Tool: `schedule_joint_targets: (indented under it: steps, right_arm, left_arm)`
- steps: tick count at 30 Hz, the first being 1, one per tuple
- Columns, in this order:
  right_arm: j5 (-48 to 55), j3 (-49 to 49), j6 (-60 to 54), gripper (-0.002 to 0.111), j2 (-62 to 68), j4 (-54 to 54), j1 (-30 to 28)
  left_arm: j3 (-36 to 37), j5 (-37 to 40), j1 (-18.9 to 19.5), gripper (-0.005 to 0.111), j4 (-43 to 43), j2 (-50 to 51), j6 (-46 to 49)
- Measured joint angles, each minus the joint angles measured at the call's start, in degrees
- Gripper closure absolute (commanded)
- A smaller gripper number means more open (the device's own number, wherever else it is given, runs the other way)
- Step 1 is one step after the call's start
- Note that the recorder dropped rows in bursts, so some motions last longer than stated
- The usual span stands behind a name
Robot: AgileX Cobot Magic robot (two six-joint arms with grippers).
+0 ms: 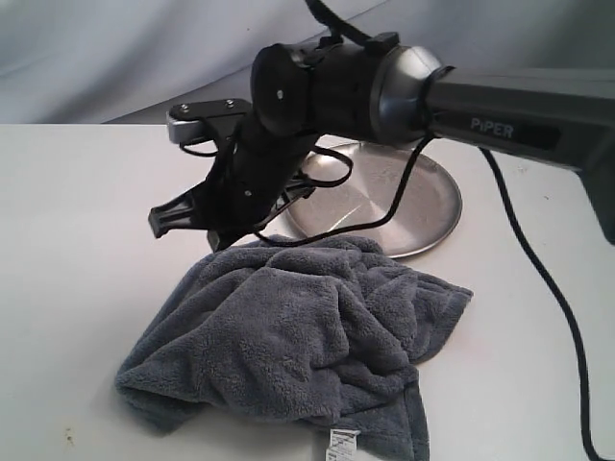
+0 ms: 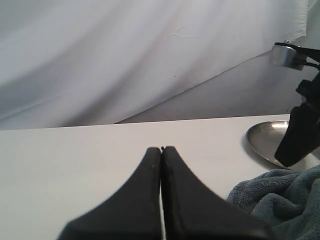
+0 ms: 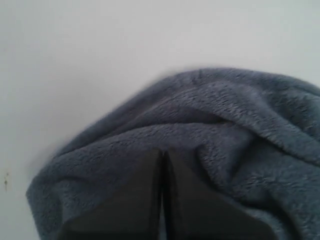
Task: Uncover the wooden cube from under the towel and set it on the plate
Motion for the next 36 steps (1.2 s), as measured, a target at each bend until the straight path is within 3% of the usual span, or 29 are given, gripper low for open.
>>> schedule_joint_targets:
  steps: [15, 27, 36]
  right_arm:
    - [5.7, 1.4, -2.5, 0.108, -4.4, -0.2, 9.9]
    - [-5.7, 31.1, -2.5, 0.108, -20.8, -0.9, 10.7]
    - [-9.1, 47.2, 8.7, 0.108, -35.1, -10.6, 10.3]
  left_arm:
    - [0.0, 0.0, 0.0, 0.107, 0.0, 0.0, 0.0]
    - [0.0, 0.0, 0.0, 0.107, 0.0, 0.0, 0.0]
    - [0.0, 0.0, 0.0, 0.107, 0.0, 0.0, 0.0]
